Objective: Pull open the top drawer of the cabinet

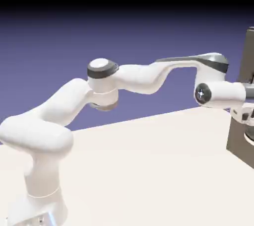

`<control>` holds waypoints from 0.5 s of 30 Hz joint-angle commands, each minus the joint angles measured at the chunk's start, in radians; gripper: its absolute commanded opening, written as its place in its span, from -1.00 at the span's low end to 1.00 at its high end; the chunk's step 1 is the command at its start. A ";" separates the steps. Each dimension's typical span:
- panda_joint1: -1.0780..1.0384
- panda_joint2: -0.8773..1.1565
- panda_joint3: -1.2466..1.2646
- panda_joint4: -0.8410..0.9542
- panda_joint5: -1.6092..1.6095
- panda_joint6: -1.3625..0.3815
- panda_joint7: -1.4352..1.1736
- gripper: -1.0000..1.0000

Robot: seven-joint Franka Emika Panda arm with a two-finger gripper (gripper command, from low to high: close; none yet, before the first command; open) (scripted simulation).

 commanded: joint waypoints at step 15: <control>-0.133 0.067 -0.035 0.309 0.071 0.099 0.058 -1.00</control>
